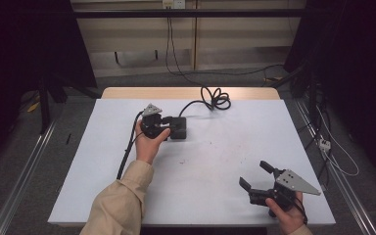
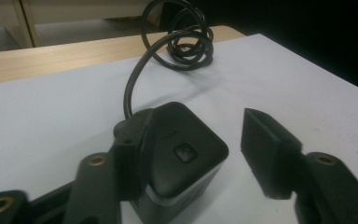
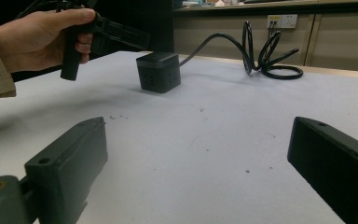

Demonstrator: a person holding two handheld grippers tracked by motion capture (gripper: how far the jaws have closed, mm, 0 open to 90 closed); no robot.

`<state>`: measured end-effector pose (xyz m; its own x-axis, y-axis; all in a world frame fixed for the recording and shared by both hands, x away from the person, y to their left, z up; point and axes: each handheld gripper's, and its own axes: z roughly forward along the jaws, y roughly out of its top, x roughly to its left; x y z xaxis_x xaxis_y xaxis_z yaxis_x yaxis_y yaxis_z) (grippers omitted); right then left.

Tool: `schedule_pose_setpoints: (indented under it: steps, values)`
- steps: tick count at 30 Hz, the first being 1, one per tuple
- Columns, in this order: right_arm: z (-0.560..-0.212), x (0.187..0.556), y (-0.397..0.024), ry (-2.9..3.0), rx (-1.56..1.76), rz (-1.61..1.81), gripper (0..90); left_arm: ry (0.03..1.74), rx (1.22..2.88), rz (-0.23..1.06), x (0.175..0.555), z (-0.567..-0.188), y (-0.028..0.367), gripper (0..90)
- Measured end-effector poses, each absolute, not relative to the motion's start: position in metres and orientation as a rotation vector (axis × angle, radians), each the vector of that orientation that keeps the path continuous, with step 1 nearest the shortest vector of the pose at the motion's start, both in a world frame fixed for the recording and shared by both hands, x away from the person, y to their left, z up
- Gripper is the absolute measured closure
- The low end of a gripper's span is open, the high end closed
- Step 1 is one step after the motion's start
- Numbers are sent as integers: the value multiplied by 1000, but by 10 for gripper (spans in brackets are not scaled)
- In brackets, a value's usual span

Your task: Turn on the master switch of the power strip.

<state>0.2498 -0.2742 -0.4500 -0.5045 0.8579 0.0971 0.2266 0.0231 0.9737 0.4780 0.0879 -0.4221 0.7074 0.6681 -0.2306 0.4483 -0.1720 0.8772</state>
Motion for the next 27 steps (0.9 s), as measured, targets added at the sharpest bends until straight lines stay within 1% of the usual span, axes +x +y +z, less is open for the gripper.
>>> schedule_pose_setpoints:
  steps: [2, 4, 7, 9, 21, 27]
  values:
    - [-450, 249, -275, 1762, 1108, 1514, 44, 880, 1813, 244, 476, -421, 90, 352]
    - [-450, 248, -276, 1759, 1111, 1512, 44, 861, 1824, 243, 473, -420, 93, 335]
    - [-450, 248, -276, 1757, 1115, 1509, 43, 865, 1821, 241, 468, -418, 98, 263]
    - [-450, 248, -276, 1761, 1112, 1504, 43, 854, 1821, 232, 464, -417, 102, 254]
    - [-450, 248, -275, 1765, 1111, 1503, 43, 851, 1821, 210, 443, -416, 126, 124]
    - [-450, 248, -275, 1763, 1110, 1503, 44, 830, 1830, 222, 432, -417, 135, 85]
